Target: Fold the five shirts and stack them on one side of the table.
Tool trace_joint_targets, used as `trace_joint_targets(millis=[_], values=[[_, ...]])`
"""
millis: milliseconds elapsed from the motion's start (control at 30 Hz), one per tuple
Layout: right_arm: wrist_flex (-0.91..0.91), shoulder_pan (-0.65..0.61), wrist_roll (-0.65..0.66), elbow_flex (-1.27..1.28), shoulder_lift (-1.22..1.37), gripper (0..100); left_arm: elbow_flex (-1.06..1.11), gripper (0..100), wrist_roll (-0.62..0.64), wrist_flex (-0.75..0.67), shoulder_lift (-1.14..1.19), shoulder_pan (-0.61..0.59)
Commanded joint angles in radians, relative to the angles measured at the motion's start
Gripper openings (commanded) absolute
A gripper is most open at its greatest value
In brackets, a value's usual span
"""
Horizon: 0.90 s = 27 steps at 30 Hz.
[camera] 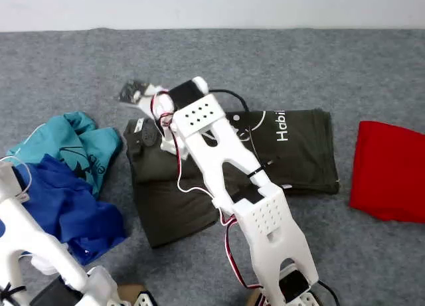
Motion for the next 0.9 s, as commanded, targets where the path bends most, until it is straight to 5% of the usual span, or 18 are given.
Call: trace_joint_targets(millis=[0, 567, 867], values=[[0.031, -0.004, -0.005, -0.094, -0.096, 1.0, -0.005, 1, -0.003, 0.000, -0.037, 0.000], [0.044, 0.074, -0.008, -0.106, 0.151, 1.3, -0.005, 1, -0.003, 0.000, -0.037, 0.000], [0.047, 0.136, -0.006, -0.083, 0.104, 21.0, -0.005, 1, -0.005, -0.002, -0.034, 0.000]])
